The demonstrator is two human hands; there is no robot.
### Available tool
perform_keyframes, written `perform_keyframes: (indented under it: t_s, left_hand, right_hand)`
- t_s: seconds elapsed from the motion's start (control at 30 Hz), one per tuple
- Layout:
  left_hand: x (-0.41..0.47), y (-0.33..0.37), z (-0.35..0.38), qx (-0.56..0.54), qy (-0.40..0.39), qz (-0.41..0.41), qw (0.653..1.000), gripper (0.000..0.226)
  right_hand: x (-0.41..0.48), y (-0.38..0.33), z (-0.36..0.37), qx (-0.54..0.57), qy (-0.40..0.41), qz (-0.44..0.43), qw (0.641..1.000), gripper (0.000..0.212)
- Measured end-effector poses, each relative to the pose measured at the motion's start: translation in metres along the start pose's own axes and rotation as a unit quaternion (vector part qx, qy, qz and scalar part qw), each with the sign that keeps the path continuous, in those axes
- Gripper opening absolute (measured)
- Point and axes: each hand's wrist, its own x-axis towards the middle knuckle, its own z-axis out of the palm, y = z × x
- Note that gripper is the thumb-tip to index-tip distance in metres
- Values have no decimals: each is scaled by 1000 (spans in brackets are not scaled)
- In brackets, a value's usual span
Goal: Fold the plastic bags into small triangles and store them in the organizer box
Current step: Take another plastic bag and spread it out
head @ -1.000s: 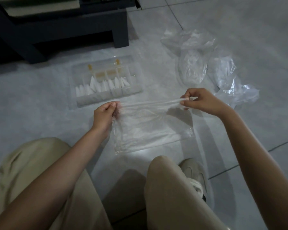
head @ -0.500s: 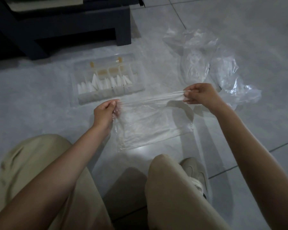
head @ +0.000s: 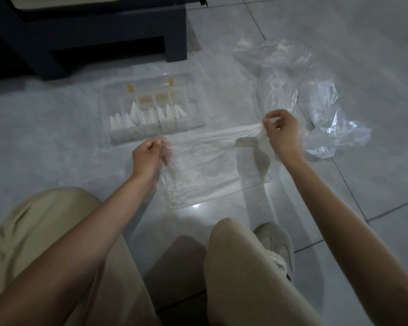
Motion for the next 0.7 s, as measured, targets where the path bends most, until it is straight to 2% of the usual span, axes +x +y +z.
perform_keyframes:
  t_s: [0.07, 0.13, 0.17, 0.2, 0.27, 0.3, 0.33, 0.4, 0.47, 0.57, 0.63, 0.7]
  left_hand:
    - [-3, 1, 1, 46, 18, 26, 998, 35]
    - [-15, 1, 1, 151, 15, 77, 985, 42]
    - [-23, 1, 0, 236, 12, 129, 963, 44]
    - [-31, -1, -1, 334, 12, 192, 923, 45]
    - [-34, -9, -3, 493, -8, 291, 820, 50]
    - [-33, -11, -4, 543, -31, 298, 784, 54]
    - [-29, -14, -4, 575, -52, 285, 765, 57]
    - [-24, -21, -3, 614, -79, 255, 742, 62]
    - [-26, -29, -1, 656, -102, 246, 706, 63]
    - [-28, -39, -5, 668, -109, 247, 693, 68]
    - [-24, -42, -8, 662, -101, 261, 696, 79]
    - [-22, -44, -10, 661, -105, 257, 697, 77]
  right_hand:
    - [-16, -8, 14, -39, 38, -57, 997, 25]
    - [-33, -20, 33, -50, 17, -135, 989, 32]
    - [-41, -24, 43, -70, -4, -178, 981, 34]
    - [-47, -27, 54, -114, -24, -219, 969, 37]
    - [-56, -32, 74, -226, -60, -297, 926, 43]
    - [-60, -34, 84, -262, -90, -324, 905, 47]
    - [-65, -37, 93, -284, -129, -341, 887, 51]
    - [-73, -38, 109, -300, -198, -366, 858, 56]
    - [-79, -32, 118, -303, -244, -367, 845, 61]
    - [-80, -13, 116, -309, -271, -343, 844, 68]
    - [-75, 0, 105, -317, -253, -327, 854, 69]
    - [-64, 12, 91, -328, -232, -294, 868, 70]
